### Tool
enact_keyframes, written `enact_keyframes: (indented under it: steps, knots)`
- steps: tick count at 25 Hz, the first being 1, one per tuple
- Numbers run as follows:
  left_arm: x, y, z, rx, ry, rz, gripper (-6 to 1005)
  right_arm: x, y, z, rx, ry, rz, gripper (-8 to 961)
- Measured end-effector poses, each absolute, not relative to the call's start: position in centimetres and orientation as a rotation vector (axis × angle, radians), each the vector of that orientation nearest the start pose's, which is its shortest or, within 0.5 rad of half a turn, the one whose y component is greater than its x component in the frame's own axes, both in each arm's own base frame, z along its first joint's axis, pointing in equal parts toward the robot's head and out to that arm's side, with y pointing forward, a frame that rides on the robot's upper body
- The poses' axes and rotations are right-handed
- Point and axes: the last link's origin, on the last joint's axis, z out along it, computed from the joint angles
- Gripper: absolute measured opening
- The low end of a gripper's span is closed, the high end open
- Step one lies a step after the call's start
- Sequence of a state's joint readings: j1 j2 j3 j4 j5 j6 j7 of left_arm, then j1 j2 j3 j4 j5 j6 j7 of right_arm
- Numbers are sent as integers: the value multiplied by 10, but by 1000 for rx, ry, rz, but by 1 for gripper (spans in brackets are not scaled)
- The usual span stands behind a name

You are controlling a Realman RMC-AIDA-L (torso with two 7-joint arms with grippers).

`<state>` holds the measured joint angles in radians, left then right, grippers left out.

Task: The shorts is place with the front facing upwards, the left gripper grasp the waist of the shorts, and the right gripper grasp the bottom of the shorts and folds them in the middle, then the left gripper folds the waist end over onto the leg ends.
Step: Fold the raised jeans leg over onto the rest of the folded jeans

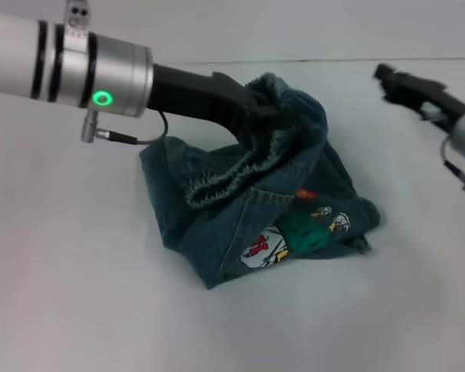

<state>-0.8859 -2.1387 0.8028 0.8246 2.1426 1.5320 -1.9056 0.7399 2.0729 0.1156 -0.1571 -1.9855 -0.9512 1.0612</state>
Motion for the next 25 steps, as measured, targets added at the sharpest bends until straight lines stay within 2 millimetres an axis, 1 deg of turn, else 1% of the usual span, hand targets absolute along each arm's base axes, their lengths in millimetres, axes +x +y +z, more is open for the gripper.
enact_keyframes:
  steps: [5,9,12,16,19,22,25]
  knots:
    - [-113,395,-40,-2957,-664,-464,124,308,389,10,-1716,1018,1030,8]
    - [-109,391,-60,-2989,-653,-402,131,320,378,24,-1630,1015,1091,8]
    - [-104,389,-76,-3020,-663,-363,136,325,375,27,-1606,1024,1092,7]
    - [-102,387,-96,-3028,-671,-300,143,328,373,27,-1602,1030,1084,7]
    - [-100,385,-106,-3020,-671,-273,148,327,373,24,-1604,1035,1081,7]
    - [-100,385,-110,-3018,-653,-252,259,327,373,21,-1607,1040,1072,8]
    - [-99,386,-109,-3010,-647,-258,370,327,374,18,-1611,1049,1056,8]
